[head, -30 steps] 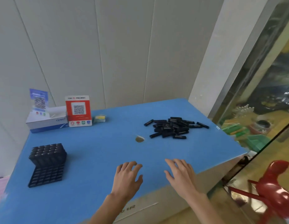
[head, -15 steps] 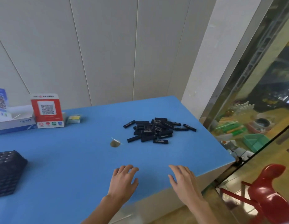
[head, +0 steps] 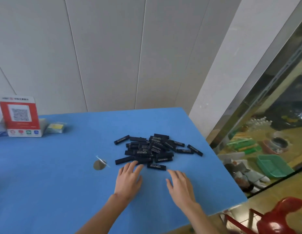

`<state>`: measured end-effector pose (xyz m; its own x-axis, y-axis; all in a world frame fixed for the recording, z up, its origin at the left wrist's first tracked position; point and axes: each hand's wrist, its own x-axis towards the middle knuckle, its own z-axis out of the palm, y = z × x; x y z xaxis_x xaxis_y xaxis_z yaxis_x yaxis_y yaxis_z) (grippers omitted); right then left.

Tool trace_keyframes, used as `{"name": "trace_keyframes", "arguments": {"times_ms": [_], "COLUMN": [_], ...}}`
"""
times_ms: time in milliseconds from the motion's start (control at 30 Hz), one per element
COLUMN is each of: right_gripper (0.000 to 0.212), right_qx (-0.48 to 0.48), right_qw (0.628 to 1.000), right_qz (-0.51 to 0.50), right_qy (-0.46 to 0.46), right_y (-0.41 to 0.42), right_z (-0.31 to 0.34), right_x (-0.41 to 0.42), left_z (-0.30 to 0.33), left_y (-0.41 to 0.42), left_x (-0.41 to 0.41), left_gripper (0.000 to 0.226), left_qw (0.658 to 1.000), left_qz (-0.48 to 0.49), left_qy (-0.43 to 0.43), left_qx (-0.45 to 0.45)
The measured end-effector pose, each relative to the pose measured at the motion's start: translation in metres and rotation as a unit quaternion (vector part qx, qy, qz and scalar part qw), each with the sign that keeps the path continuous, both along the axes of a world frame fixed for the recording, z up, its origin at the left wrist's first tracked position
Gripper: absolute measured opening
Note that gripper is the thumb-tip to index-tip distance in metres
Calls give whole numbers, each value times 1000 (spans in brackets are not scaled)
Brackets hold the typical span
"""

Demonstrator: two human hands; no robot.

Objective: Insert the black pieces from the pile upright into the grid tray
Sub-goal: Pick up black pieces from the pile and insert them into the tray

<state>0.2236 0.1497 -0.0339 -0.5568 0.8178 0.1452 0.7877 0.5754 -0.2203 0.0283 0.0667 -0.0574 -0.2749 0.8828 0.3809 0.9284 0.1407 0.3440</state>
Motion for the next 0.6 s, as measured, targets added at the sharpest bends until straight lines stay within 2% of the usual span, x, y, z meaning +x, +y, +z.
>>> {"name": "trace_keyframes", "arguments": {"times_ms": [133, 233, 367, 533, 600], "right_gripper": [36, 29, 47, 52, 47], "right_qx": [33, 71, 84, 49, 25], "right_qw": [999, 996, 994, 996, 996], "right_qz": [19, 44, 65, 70, 59], "right_qy": [14, 16, -14, 37, 67], "right_y": [20, 34, 41, 41, 39], "right_z": [-9, -17, -25, -31, -30], "right_x": [-8, -9, -6, 5, 7], "left_z": [-9, -27, -33, -26, -28], "left_y": [10, 7, 3, -1, -2], "left_x": [5, 17, 29, 37, 42], "left_gripper": [59, 41, 41, 33, 30], "left_qw": [999, 998, 994, 986, 982], "left_qz": [33, 64, 90, 136, 166], "left_qy": [-5, 7, 43, 74, 76], "left_qx": [-20, 3, 37, 56, 53]}}
